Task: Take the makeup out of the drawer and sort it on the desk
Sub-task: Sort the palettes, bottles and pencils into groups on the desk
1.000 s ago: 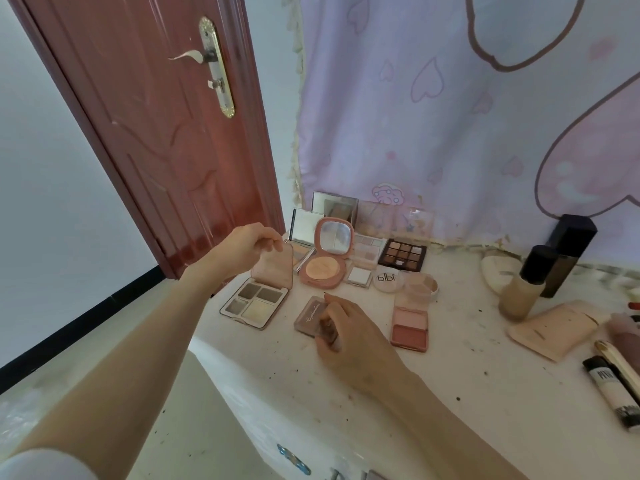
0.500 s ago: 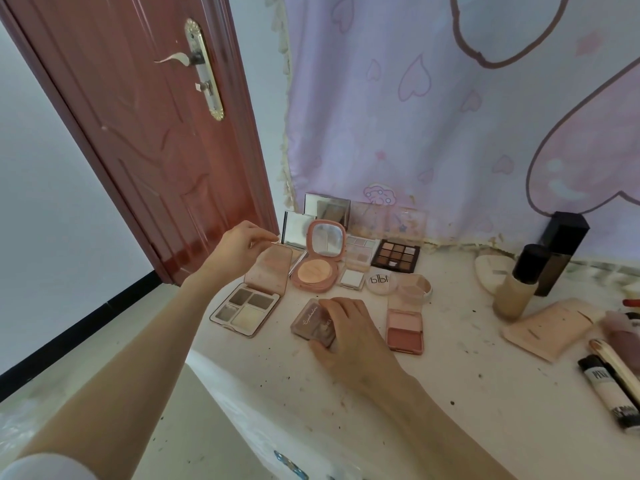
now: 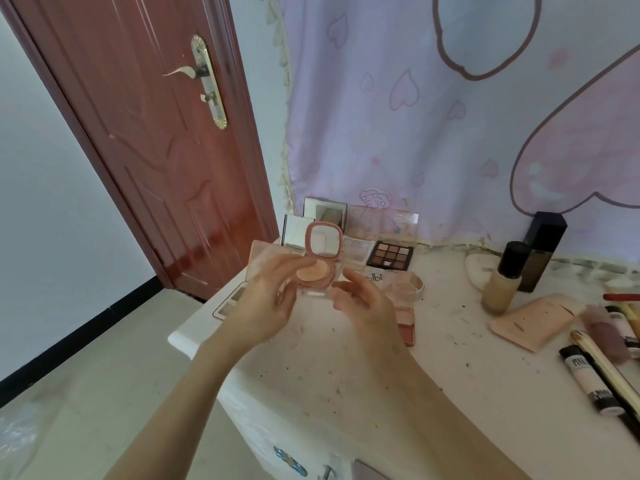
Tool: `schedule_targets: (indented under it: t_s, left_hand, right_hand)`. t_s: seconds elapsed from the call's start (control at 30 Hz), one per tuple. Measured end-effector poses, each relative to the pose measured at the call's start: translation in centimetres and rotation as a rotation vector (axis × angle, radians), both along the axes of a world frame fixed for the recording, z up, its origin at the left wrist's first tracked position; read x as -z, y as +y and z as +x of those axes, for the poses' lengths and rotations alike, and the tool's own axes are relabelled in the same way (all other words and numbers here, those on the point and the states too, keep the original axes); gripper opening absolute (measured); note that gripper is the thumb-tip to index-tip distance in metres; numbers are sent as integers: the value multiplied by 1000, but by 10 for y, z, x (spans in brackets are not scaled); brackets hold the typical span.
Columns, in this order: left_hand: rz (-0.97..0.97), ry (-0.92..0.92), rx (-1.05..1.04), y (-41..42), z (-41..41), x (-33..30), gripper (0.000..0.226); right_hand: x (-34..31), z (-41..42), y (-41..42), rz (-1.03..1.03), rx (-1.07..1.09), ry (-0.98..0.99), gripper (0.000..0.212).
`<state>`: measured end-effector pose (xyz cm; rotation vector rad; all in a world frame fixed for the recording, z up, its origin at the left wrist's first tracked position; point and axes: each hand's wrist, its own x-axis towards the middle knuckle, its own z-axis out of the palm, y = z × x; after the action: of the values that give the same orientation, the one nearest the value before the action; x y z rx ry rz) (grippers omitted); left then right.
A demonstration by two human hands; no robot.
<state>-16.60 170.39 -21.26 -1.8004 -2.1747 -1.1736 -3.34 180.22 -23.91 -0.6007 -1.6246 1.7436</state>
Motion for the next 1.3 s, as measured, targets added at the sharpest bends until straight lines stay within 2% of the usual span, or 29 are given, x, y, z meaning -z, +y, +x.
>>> schedule_targets:
  t_s: [0.1, 0.2, 0.27, 0.3, 0.37, 0.5, 0.6, 0.7, 0.87, 0.97, 1.03, 1.07, 1.17, 1.3]
  left_hand:
    - [-5, -8, 72, -5, 24, 4, 40]
    - [34, 31, 83, -4, 35, 5, 31]
    - [64, 68, 77, -2, 39, 3, 28]
    - [74, 97, 69, -1, 42, 1, 29]
    - [71, 146, 60, 1, 45, -2, 38]
    - [22, 132, 44, 4, 46, -9, 59]
    - [17, 164, 49, 5, 46, -12, 65]
    - [-10, 58, 54, 4, 44, -15, 70]
    - [-36, 3, 85, 4, 46, -16, 65]
    - [-86, -358, 102, -2, 54, -32, 43]
    - [-82, -580, 101, -5, 56, -40, 31]
    - [-77, -613, 54, -4, 57, -43, 28]
    - [-125, -539, -90, 1, 51, -41, 33]
    - [-190, -550, -112, 5, 51, -35, 20]
  right_hand:
    - [-5, 3, 10, -225, -47, 158, 31]
    - [-10, 9, 15, -286, -183, 341, 30]
    - [-12, 11, 14, -333, -259, 394, 47]
    - [-13, 11, 13, -365, -297, 408, 56]
    - [-16, 12, 12, -418, -324, 412, 59]
    - [-21, 17, 12, -498, -401, 422, 54]
    - [-24, 20, 13, -531, -450, 391, 48]
    - [-23, 21, 16, -525, -470, 339, 43]
    - [-20, 21, 19, -406, -425, 332, 37]
    - [-19, 19, 22, -332, -364, 371, 19]
    - [-18, 18, 25, -117, -231, 255, 26]
    - [-17, 17, 26, -17, -170, 203, 34]
    - [-12, 14, 19, 152, -86, 188, 57]
    - [-4, 10, 5, 361, -49, 160, 58]
